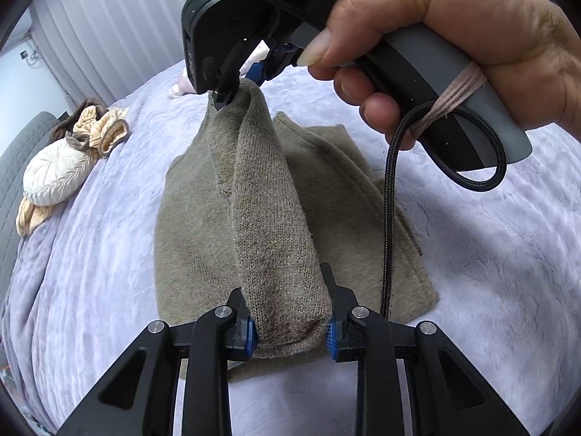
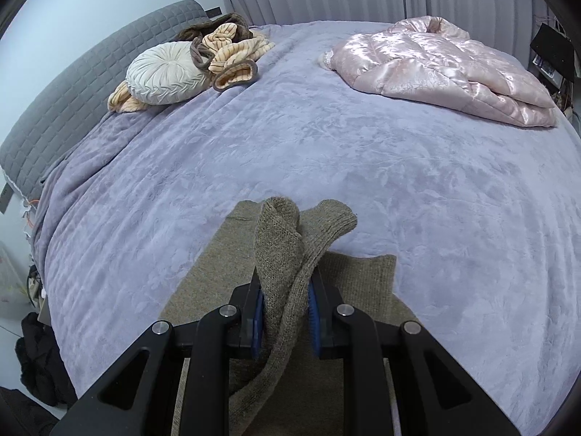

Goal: Fold small clothes
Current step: 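Lift the edge with both grippers and fold it over the sweater, then lower the fold onto the sweater and open both grippers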

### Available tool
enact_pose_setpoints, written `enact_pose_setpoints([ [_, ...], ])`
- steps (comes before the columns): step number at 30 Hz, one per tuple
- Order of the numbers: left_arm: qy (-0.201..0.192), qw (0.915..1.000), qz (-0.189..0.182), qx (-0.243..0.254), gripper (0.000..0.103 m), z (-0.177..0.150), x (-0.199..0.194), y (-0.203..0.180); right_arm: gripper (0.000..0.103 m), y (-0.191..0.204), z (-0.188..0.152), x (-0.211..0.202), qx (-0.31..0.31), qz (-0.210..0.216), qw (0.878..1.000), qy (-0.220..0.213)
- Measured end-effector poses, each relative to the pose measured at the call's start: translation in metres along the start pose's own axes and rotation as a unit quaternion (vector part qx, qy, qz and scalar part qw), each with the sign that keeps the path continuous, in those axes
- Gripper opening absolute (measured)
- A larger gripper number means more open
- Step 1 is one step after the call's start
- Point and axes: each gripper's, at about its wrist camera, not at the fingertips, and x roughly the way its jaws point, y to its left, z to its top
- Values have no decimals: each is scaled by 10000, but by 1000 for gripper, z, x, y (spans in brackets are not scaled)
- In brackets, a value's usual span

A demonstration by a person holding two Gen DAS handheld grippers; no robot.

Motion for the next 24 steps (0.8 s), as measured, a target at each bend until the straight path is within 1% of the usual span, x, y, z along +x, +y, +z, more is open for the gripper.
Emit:
enact_pose_setpoints([
  [3,70,9999,45,134,29,4,7,-12,22,-18,-9,2,85,46,9999,-40],
  [7,129,9992,153,358,29,5,17,-26,22,-40,-26,1,252,200,9993,-215],
  [11,264,9980,213,531,29,1,29,-41,22,-64,-44,9,499,276,9982,-186],
  [15,317,9968,377,627,29,-2,37,-49,22,-74,-55,19,585,335,9975,-223],
  [18,345,9960,459,678,29,0,40,-52,22,-77,-55,22,709,454,9960,-293],
  [21,407,9953,484,729,30,1,40,-56,22,-76,-53,22,674,496,9959,-353],
  [23,404,9944,564,799,30,-3,39,-68,23,-79,-55,25,726,453,9960,-256],
  [24,404,9943,588,795,30,-4,39,-68,26,-84,-56,27,818,463,9954,-205],
])
